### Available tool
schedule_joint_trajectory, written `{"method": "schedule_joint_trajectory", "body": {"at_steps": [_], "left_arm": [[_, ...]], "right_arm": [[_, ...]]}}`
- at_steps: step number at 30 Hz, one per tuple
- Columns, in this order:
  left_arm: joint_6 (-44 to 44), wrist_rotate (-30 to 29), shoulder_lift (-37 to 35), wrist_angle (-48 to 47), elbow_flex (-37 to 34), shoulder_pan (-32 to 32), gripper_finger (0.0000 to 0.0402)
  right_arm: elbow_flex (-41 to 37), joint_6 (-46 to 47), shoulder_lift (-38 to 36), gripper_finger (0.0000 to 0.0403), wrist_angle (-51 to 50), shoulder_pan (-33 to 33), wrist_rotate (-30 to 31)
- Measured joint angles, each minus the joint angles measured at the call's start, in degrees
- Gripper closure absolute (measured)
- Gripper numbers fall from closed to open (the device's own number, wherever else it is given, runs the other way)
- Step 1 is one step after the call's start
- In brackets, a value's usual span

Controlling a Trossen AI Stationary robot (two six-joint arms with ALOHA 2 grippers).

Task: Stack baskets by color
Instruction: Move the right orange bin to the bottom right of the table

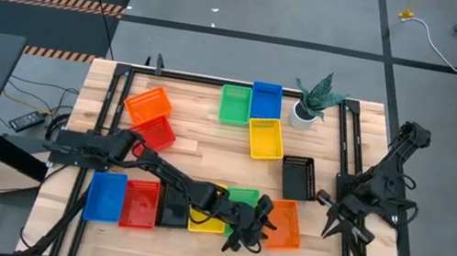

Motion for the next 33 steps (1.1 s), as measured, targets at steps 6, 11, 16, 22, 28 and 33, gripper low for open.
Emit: {"method": "schedule_joint_trajectory", "body": {"at_steps": [6,11,16,22,28,33], "left_arm": [[-5.1,-7.0,-5.2,2.2,0.0,-1.6,0.0233],[-13.4,-17.6,-8.8,0.7,0.1,-4.2,0.0248],[-19.7,-26.2,-9.3,-1.2,0.1,-6.8,0.0263],[-26.3,-32.7,-9.2,-7.0,0.1,-8.8,0.0277],[-29.7,-41.1,-9.3,-7.6,0.1,-11.0,0.0284],[-29.6,-44.3,-9.2,-7.7,0.1,-12.5,0.0285]], "right_arm": [[-2.5,13.6,3.8,0.0373,-0.8,0.1,12.5],[-2.5,21.2,10.6,0.0375,-2.0,1.6,11.8],[-0.8,27.0,18.2,0.0397,-1.7,4.7,8.7],[3.5,31.5,30.3,0.0399,-1.6,8.3,8.9],[6.4,36.1,44.7,0.0400,0.1,10.8,8.6],[10.2,34.4,55.4,0.0400,5.8,12.1,8.7]]}}
